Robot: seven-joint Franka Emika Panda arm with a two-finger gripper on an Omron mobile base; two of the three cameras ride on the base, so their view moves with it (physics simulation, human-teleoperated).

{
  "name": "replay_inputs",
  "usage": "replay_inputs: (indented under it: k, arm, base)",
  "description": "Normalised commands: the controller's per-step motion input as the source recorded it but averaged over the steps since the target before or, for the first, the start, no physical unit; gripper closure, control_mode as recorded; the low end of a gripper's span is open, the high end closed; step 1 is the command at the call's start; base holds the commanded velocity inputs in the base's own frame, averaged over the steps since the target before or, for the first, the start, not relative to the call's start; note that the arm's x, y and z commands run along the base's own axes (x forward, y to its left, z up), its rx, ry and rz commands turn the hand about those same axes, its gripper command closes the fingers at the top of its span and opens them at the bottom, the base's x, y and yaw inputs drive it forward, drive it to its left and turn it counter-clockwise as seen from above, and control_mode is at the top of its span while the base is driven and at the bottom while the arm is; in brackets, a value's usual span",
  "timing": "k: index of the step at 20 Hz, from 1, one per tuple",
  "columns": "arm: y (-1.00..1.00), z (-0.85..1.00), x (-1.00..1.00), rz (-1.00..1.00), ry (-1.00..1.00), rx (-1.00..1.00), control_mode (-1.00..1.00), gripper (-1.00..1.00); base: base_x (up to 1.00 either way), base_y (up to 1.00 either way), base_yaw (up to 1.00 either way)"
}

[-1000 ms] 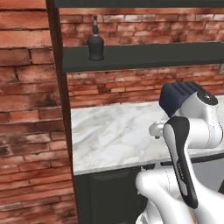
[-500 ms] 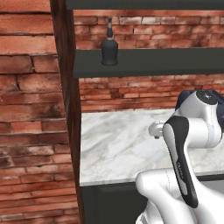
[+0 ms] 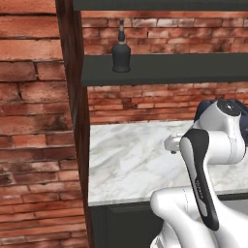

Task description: Get the candle and the liquor from the cabinet and move them to the dining counter.

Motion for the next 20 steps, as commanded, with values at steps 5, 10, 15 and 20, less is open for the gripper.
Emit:
replay_inputs:
  k: [5, 10, 15, 20]
  arm:
    - [0.0, 0.0, 0.0, 0.0, 0.0, 0.0, 1.0, -1.0]
    - [0.0, 0.0, 0.0, 0.0, 0.0, 0.0, 1.0, -1.0]
    - [0.0, 0.0, 0.0, 0.0, 0.0, 0.0, 1.0, -1.0]
    - [0.06, 0.04, -0.01, 0.0, -0.01, -0.01, -1.0, -1.0]
  base:
    - [0.0, 0.0, 0.0]
    - [0.0, 0.0, 0.0]
    - [-0.02, 0.0, 0.0]
    - [-0.01, 0.0, 0.0]
